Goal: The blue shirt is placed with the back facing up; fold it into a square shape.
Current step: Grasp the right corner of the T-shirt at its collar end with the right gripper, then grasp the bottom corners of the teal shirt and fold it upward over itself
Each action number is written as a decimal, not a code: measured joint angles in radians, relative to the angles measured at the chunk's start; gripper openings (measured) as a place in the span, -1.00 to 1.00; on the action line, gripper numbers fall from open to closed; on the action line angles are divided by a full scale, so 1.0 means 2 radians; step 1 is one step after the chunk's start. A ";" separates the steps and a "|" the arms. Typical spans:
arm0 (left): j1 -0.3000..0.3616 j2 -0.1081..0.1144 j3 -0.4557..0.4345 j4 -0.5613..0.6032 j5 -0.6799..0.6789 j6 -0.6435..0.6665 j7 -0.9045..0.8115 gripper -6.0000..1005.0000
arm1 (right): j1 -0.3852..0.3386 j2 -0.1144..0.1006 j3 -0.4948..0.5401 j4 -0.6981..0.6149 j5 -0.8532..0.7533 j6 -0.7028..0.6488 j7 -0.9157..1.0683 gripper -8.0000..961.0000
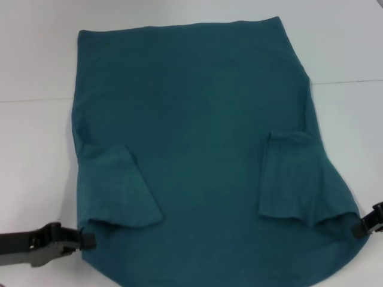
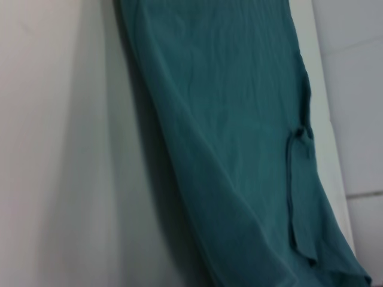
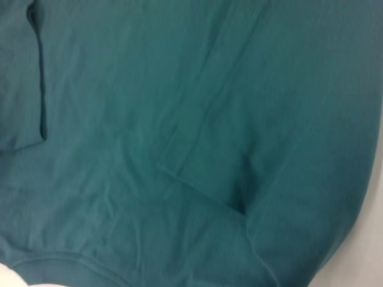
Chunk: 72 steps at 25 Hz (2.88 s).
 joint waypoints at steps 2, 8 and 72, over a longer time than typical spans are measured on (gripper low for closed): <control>0.008 0.000 0.001 0.011 0.001 0.021 0.000 -0.95 | -0.006 0.000 0.005 -0.005 0.000 -0.016 0.000 -0.86; 0.031 0.000 0.000 0.031 0.016 0.065 0.001 -0.95 | -0.033 0.006 0.006 -0.029 -0.001 -0.067 -0.002 -0.86; -0.209 0.053 0.121 -0.094 0.017 -0.350 -0.088 -0.95 | 0.100 0.024 -0.033 0.100 0.184 0.463 -0.017 -0.85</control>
